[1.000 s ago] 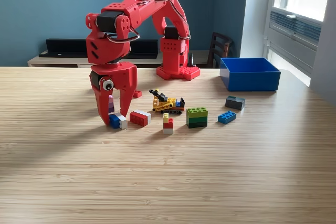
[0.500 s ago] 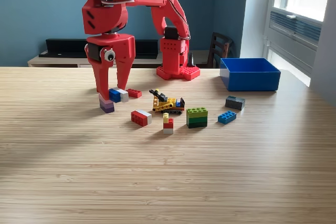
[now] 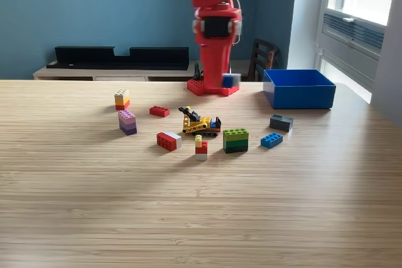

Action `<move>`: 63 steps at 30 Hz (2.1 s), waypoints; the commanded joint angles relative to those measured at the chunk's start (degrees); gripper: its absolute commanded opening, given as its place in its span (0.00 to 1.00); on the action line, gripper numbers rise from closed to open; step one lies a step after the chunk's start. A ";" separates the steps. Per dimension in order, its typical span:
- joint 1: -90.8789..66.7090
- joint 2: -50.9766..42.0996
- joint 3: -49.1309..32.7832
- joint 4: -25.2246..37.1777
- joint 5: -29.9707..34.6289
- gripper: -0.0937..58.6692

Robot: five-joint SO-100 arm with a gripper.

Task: Grasp a lego block and put it in the bin.

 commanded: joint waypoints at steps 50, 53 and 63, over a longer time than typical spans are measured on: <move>-36.39 13.18 9.84 3.96 -2.90 0.00; -24.43 13.18 8.35 3.96 -4.04 0.00; 10.11 13.18 6.77 1.58 -10.28 0.00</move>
